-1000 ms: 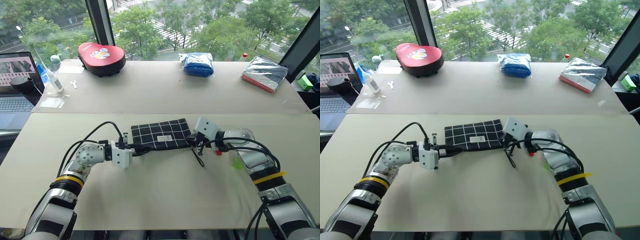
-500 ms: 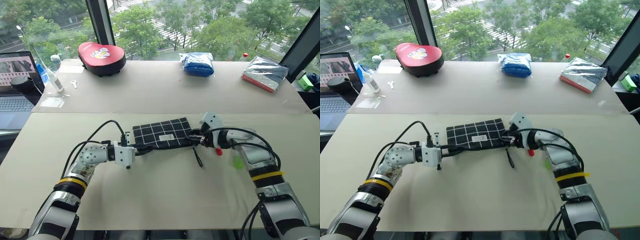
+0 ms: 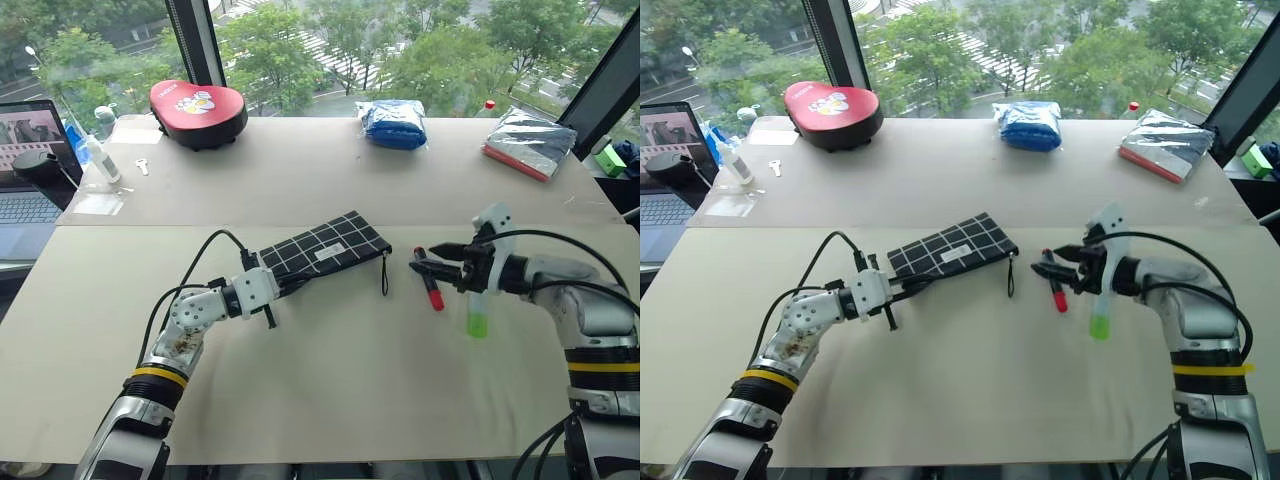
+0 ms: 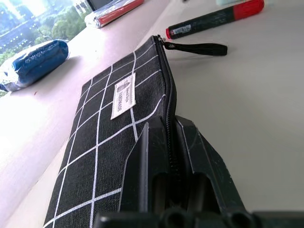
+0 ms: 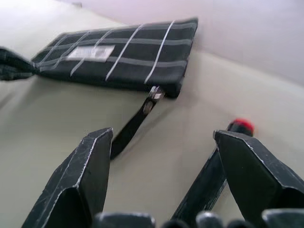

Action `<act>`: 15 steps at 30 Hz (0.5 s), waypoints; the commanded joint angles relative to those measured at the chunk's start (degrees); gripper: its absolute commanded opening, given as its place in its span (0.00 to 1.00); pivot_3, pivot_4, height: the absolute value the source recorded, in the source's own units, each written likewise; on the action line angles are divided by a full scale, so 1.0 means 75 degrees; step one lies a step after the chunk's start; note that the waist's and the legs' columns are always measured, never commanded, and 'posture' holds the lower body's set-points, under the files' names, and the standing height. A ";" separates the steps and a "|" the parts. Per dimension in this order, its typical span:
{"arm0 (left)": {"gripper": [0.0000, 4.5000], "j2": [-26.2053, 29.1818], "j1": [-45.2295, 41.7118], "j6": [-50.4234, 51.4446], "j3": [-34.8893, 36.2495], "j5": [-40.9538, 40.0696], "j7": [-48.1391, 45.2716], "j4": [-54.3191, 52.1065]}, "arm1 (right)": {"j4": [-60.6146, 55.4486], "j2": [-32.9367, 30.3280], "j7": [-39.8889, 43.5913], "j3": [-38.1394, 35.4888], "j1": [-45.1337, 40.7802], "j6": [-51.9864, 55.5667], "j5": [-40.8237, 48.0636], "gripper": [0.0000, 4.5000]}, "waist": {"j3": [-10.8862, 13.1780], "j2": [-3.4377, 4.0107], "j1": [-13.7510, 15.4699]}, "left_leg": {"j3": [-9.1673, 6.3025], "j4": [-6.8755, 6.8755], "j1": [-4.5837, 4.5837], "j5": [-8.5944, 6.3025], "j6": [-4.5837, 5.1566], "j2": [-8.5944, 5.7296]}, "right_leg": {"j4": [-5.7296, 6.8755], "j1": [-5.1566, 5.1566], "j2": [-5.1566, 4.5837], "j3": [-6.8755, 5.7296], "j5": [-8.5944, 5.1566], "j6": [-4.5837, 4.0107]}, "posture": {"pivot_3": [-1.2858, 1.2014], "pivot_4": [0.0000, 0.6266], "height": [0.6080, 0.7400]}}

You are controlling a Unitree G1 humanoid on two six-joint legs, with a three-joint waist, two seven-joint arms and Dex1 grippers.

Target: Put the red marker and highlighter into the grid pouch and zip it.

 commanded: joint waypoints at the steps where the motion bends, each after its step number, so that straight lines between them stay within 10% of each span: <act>1: 0.00 -0.0110 0.0108 0.0186 -0.0033 0.0091 0.0105 -0.0415 | -0.0084 0.0404 -0.0465 0.0301 -0.0208 -0.0314 -0.0237 0.83 | 0.0000 0.0000 -0.0029 | 0.0002 0.0002 0.0003 0.0000 -0.0001 0.0001 | 0.0001 0.0000 0.0000 0.0001 0.0000 0.0000 | 0.52 0.24 1.00; 15: 0.00 -0.0126 0.0292 0.0604 0.0149 0.0054 0.0319 -0.0981 | 0.0437 0.0840 -0.0667 0.0653 -0.0853 -0.0567 -0.0443 0.83 | 0.0001 -0.0001 -0.0004 | -0.0004 0.0015 -0.0004 0.0002 -0.0004 -0.0002 | 0.0001 0.0000 -0.0001 0.0000 0.0001 -0.0002 | 0.52 0.24 1.00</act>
